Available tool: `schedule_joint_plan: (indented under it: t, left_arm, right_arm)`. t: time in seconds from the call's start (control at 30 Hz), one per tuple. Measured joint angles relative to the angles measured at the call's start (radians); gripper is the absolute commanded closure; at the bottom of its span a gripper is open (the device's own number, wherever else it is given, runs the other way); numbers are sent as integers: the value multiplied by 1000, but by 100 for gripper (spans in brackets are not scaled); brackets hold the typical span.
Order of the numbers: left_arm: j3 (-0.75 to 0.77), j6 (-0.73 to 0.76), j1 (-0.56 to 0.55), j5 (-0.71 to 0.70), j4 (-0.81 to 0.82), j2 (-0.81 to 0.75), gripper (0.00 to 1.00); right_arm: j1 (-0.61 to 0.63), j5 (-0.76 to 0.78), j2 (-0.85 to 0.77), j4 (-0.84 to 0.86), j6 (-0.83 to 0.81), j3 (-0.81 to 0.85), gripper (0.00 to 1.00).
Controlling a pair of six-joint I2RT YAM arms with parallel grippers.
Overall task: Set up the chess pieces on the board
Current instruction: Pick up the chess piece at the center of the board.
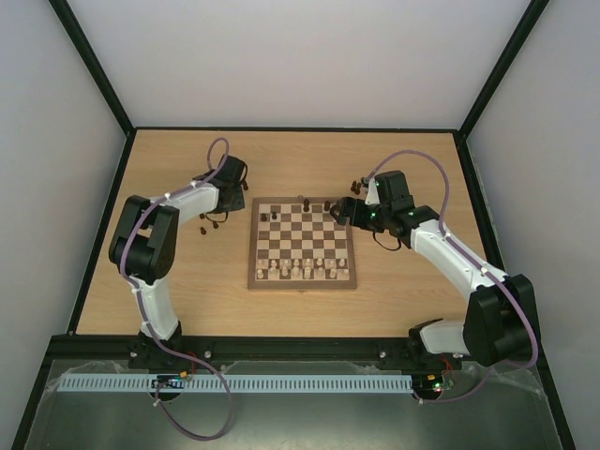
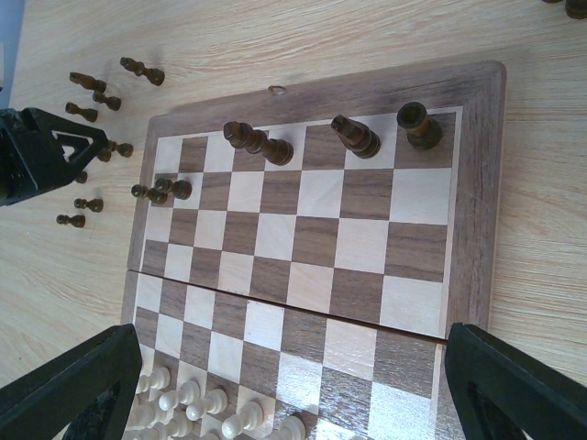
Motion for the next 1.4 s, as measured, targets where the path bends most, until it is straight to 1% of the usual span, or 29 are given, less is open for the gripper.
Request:
schedule_joint_plan:
  t: [0.23,0.5,0.67,0.73,0.9,0.97,1.03,1.23,1.33,1.4]
  left_arm:
    - [23,5,4,24,27,22,71]
    - [23,5,3,34,27,37,69]
    - [10,5,3,34,29,36,69]
    - [10,5,3,34,29,36,71]
    - [10,9,3,34,30,36,86]
    - [10,8,3,34,30,36,90]
    - [10,13,3,32,30,37,92]
    - [10,11,-12,17,8,24,92]
    - [21,12,-42,-2,-57,-24,91]
    - [61,14,-78,-8,-105,-68,90]
  right_arm:
    - [0,0,0,0,0,0,9]
    - [0,0,0,0,0,0,8]
    - [0,-1,0,2,0,0,8]
    - [0,-1,0,2,0,0,8]
    - [0,-1,0,2,0,0,8]
    - [0,-1,0,2,0,0,8]
    - [0,-1,0,2,0,0,8]
    - [0,-1,0,2,0,0,8]
    - [0,-1,0,2,0,0,8]
    - [0,0,0,2,0,0,8]
